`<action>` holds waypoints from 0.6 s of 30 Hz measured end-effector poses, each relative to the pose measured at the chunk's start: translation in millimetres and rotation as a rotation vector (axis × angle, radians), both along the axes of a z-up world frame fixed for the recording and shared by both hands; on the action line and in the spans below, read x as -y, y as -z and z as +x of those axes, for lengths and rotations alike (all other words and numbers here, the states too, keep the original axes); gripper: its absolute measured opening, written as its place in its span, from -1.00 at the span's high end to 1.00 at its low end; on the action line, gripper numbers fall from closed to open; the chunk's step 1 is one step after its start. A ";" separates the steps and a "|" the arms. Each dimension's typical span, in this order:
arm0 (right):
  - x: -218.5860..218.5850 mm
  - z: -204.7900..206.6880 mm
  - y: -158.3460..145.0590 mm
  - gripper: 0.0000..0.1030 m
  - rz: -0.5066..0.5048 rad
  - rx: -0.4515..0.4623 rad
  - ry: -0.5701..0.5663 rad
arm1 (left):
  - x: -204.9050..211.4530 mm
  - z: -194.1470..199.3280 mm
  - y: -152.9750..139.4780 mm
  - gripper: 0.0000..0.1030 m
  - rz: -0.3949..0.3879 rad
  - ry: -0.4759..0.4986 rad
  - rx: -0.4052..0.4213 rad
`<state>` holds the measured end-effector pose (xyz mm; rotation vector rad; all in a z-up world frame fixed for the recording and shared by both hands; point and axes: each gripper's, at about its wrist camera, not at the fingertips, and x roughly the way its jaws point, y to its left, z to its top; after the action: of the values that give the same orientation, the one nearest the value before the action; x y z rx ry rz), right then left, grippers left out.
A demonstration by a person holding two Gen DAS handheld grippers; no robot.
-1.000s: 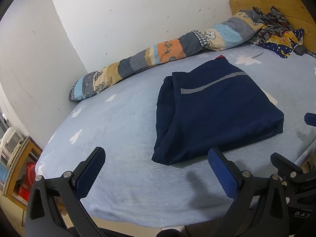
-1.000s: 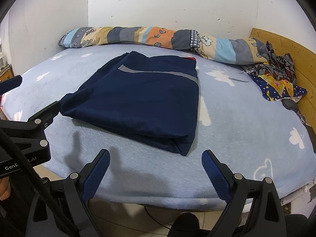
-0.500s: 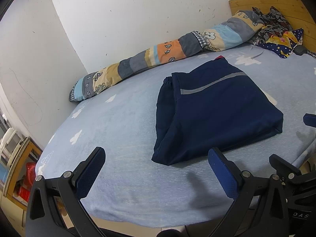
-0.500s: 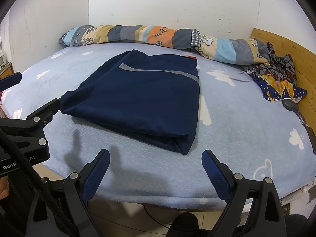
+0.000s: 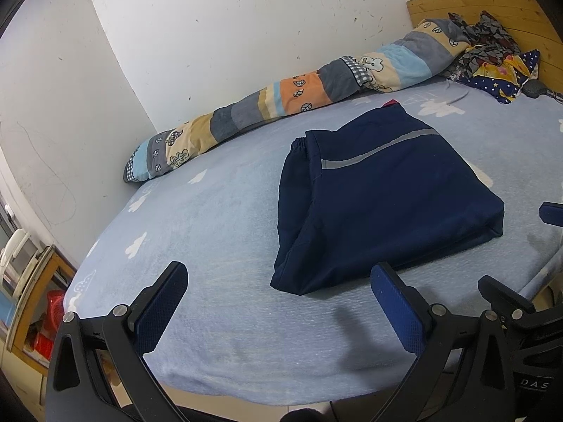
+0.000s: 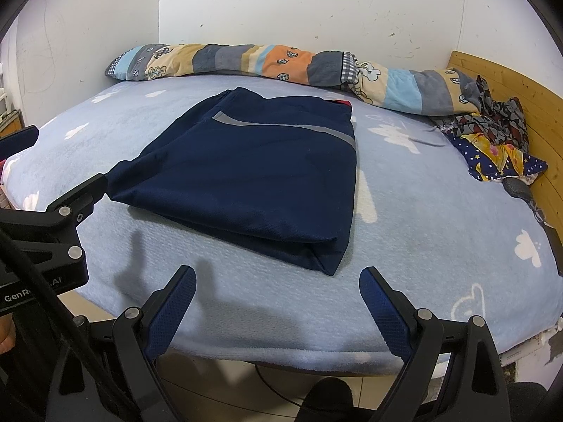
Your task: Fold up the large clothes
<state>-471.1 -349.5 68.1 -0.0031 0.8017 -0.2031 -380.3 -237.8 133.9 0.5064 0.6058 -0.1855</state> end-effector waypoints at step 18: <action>2.9 -0.4 1.0 -0.87 -0.005 -0.001 -0.006 | 0.3 -0.9 -2.9 -1.00 0.000 0.000 0.007</action>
<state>-471.5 -352.4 67.1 -0.0104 0.8022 -0.1990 -381.1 -238.1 136.8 0.5071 0.5988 -0.1840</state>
